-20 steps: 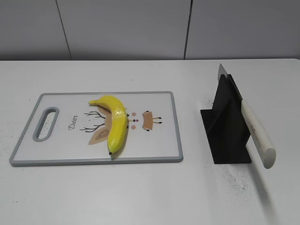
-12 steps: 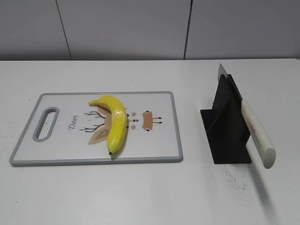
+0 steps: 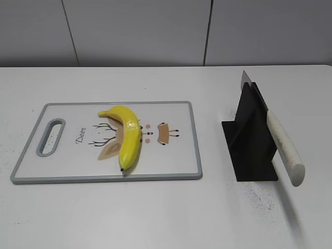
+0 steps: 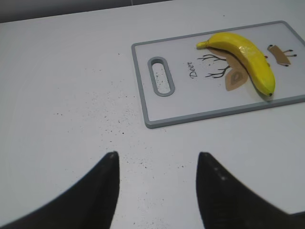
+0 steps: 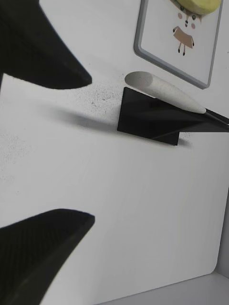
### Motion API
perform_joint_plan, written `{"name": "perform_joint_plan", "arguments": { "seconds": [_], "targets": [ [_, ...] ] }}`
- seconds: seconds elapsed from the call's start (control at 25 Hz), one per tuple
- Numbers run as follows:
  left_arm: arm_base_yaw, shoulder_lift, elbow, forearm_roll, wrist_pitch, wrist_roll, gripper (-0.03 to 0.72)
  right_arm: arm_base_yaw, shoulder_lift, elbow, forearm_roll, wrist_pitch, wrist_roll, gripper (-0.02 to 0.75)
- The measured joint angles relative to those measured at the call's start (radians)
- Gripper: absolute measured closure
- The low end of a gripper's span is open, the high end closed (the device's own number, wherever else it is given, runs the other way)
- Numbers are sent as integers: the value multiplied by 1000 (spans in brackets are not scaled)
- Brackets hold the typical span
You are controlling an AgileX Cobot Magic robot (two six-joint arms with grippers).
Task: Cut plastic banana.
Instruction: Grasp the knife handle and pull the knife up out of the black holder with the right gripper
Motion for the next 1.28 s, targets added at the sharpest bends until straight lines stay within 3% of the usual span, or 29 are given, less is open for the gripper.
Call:
{"name": "perform_joint_plan", "arguments": {
  "seconds": [0.8, 1.0, 1.28],
  "targets": [
    [0, 0, 0, 0, -1, 0, 191, 0, 17, -14, -12, -20, 13, 144],
    [0, 0, 0, 0, -1, 0, 194, 0, 210, -89, -20, -43, 133, 144],
    [0, 0, 0, 0, -1, 0, 202, 1, 571, -227, -1, 29, 158, 144]
  ]
}}
